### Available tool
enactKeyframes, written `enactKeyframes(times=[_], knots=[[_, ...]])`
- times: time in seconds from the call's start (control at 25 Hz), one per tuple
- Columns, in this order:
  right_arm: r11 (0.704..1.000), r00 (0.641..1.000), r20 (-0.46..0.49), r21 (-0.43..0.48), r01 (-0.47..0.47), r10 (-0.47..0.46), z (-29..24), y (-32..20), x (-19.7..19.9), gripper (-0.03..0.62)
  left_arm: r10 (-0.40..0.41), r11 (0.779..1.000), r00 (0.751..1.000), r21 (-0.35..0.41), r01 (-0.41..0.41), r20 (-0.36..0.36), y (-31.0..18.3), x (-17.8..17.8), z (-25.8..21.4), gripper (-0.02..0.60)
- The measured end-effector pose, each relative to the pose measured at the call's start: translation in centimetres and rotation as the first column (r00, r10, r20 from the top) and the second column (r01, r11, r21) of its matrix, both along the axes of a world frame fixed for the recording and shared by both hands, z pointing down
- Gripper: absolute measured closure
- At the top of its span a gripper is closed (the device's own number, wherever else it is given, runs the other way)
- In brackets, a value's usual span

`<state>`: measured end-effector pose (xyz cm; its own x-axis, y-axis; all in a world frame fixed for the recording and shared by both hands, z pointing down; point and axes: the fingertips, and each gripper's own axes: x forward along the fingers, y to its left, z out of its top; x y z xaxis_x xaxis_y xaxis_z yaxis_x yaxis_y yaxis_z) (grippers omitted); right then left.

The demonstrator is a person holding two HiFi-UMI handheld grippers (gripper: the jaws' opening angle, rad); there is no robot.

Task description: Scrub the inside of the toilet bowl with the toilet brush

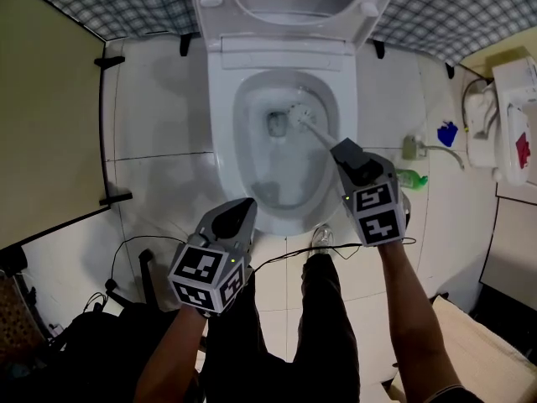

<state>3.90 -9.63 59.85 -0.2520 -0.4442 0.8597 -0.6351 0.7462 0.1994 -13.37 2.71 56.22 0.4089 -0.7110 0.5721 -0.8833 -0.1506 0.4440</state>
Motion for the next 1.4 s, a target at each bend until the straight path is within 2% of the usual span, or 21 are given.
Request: enactKeyframes(times=[0.24,0.4,0.6,0.76,1.0,1.28,1.4], knots=[[0.999,0.994,0.112,0.041,-0.022,0.017,-0.1,-2.5,-3.9,0.407,0.002,1.000,1.000,-0.013,-0.002,0.000,0.1,0.1,0.4,0.572],[0.999,0.977,0.211,0.015,-0.040,0.036,0.4,-2.4,-5.8,0.407,0.004,1.000,1.000,-0.014,-0.004,-0.001,-0.1,0.2,0.6,0.572],[1.000,0.948,0.317,-0.030,0.001,0.008,0.3,-0.9,-8.9,0.407,0.004,1.000,1.000,-0.014,-0.004,-0.001,-0.2,0.0,0.6,0.572],[0.997,0.937,0.345,-0.028,0.076,-0.061,-0.4,0.7,-10.1,0.407,0.001,1.000,1.000,-0.021,-0.001,-0.001,-0.1,-0.2,0.9,0.572],[0.965,0.923,0.305,-0.040,0.258,-0.234,-1.2,5.1,-9.1,0.406,0.008,1.000,1.000,-0.029,-0.009,-0.011,0.0,0.5,1.3,0.572],[0.907,0.894,0.221,-0.077,0.414,-0.389,-2.1,9.6,-5.7,0.405,0.023,0.999,1.000,-0.029,-0.023,-0.011,-0.3,1.0,1.2,0.572],[0.871,0.871,0.142,-0.084,0.483,-0.470,-2.4,10.5,-4.3,0.406,0.031,0.999,0.999,-0.032,-0.031,-0.013,-0.3,1.3,1.2,0.572]])
